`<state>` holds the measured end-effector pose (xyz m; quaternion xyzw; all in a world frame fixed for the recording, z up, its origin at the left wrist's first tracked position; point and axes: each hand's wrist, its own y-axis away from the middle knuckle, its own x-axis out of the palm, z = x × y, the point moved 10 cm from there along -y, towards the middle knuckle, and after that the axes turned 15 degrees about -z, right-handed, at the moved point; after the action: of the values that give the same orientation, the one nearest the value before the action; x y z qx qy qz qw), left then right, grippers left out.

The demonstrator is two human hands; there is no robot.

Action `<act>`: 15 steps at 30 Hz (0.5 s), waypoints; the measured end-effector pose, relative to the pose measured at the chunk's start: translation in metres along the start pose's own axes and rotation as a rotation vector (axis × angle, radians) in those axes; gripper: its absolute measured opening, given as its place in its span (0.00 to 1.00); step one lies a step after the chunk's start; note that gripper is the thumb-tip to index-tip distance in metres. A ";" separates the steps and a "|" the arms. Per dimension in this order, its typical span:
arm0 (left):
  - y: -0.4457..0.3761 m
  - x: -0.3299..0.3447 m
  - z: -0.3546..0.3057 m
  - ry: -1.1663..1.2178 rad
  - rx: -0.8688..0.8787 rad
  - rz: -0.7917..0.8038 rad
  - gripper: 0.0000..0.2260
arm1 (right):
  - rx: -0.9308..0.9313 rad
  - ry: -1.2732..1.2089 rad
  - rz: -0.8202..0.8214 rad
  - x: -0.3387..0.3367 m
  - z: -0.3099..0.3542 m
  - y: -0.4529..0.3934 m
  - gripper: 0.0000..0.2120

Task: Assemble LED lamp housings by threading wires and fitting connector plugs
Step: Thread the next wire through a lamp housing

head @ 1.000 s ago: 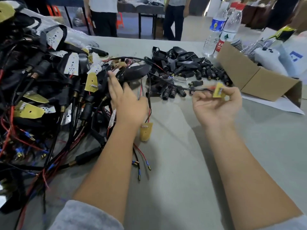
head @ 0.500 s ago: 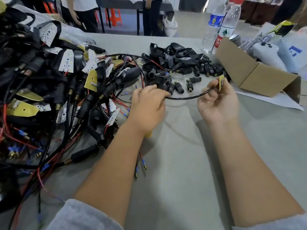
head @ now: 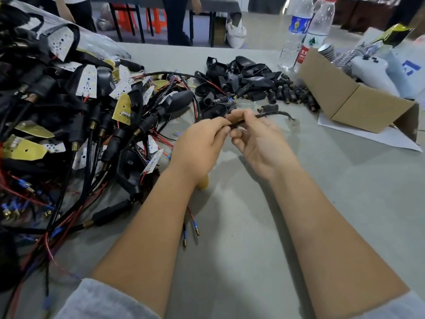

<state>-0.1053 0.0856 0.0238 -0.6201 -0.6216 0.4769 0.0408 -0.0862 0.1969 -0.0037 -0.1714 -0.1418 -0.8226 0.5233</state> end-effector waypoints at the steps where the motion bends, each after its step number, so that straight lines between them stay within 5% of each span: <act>1: 0.000 0.000 0.003 0.003 -0.016 0.003 0.11 | -0.005 -0.037 -0.033 -0.006 0.002 -0.003 0.13; 12: 0.005 0.004 -0.004 0.044 -0.053 0.003 0.08 | -0.119 -0.154 -0.154 -0.032 0.020 -0.014 0.13; 15: 0.006 0.007 -0.010 0.088 -0.007 0.060 0.08 | -0.103 0.084 -0.091 -0.024 0.011 -0.012 0.07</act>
<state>-0.0963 0.0950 0.0213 -0.6591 -0.6020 0.4478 0.0517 -0.0858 0.2258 -0.0043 -0.1568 -0.0847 -0.8582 0.4813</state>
